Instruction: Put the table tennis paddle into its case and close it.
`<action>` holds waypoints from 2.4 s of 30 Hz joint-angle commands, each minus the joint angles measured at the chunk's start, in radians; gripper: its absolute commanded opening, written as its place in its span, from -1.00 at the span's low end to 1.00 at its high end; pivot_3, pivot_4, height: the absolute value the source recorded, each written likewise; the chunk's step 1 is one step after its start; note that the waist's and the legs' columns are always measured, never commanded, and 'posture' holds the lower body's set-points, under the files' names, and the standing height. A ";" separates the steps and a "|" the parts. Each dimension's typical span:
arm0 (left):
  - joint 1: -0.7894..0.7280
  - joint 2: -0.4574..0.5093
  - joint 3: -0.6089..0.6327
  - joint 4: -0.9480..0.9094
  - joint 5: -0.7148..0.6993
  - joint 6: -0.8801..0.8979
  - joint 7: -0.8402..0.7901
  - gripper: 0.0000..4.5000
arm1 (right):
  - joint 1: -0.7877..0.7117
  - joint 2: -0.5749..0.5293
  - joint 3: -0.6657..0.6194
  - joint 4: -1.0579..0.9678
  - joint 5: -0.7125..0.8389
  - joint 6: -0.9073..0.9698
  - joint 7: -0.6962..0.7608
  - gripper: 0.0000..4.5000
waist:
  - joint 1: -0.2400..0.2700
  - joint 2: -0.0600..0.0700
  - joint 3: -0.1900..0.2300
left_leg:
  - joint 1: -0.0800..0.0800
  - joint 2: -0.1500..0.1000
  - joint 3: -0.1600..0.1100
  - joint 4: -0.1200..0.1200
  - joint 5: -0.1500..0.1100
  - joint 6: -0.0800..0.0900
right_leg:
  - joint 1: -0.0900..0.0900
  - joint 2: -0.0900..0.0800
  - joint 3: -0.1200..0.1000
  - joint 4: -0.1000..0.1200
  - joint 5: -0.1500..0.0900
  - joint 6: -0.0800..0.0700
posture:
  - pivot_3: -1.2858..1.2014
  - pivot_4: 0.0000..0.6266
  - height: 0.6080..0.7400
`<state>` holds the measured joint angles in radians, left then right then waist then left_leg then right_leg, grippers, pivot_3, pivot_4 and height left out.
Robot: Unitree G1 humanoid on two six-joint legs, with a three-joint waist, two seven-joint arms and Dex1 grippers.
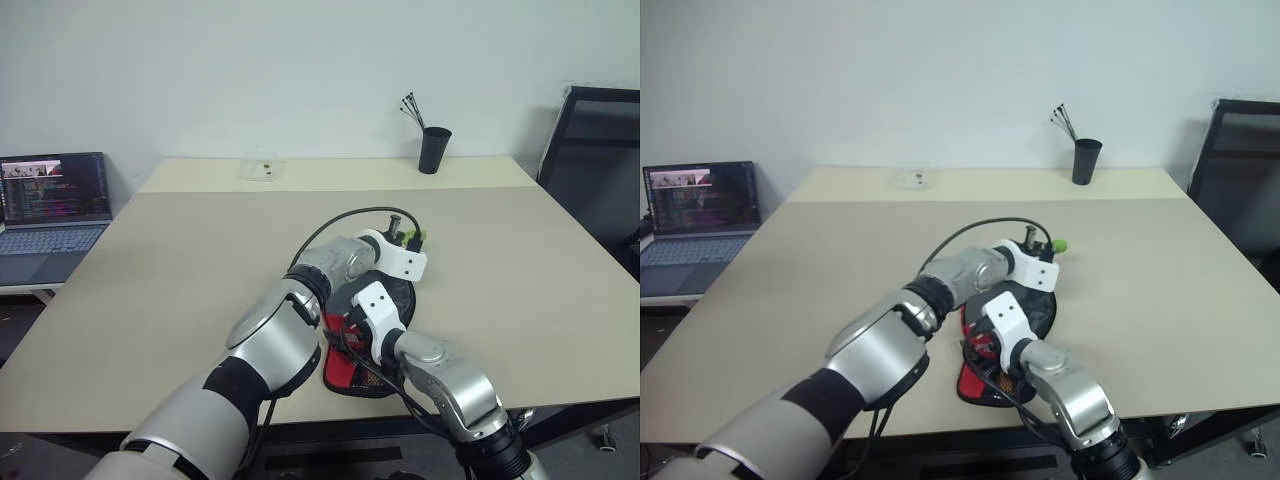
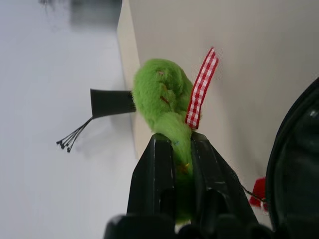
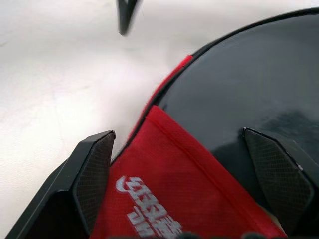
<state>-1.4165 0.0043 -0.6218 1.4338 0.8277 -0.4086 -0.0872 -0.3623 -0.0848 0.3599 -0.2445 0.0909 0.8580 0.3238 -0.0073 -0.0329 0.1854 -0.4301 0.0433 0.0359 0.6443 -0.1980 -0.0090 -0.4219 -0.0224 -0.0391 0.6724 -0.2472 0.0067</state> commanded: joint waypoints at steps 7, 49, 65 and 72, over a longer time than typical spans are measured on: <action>-0.013 -0.005 0.084 -0.042 -0.100 -0.039 -0.174 0.10 | 0.025 0.008 0.043 0.103 0.006 0.057 0.015 1.00 | -0.001 0.000 -0.002 | 0.000 0.000 0.000 0.000 0.000 0.000 | 0.000 0.000 0.000 0.000 0.000 0.000 | 0.03 -0.52 1.00; 0.818 0.450 0.749 -1.164 -1.090 0.574 -0.868 0.90 | -0.107 -0.139 -0.383 0.203 0.217 -0.051 0.049 1.00 | -0.021 0.000 -0.003 | 0.003 0.002 -0.002 0.000 -0.001 -0.001 | 0.001 0.001 0.004 0.004 0.000 -0.001 | 0.03 -0.52 1.00; 0.845 0.466 0.715 -1.236 -1.098 0.614 -0.835 0.92 | -0.210 -0.154 -0.312 0.451 0.178 -0.192 0.174 -0.72 | -0.026 0.001 -0.003 | 0.005 0.003 -0.001 -0.001 -0.001 -0.001 | 0.001 0.001 0.005 0.004 0.000 -0.001 | 0.03 -0.52 1.00; 0.842 0.470 0.700 -1.238 -1.095 0.613 -0.833 0.92 | -0.263 -0.137 -0.280 0.525 0.148 -0.238 0.220 -1.00 | -0.030 0.000 -0.003 | 0.008 0.003 0.001 -0.001 -0.001 -0.001 | 0.001 0.004 0.006 0.005 0.000 -0.001 | 0.03 -0.52 1.00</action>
<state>-0.5579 0.4636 0.0796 0.2390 -0.2558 0.2120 -0.9249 -0.6044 -0.2403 0.0427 0.2714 0.2454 0.6363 0.5211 -0.0377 -0.0324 0.1820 -0.4212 0.0468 0.0380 0.6428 -0.1988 -0.0102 -0.4206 -0.0188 -0.0324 0.6780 -0.2475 0.0057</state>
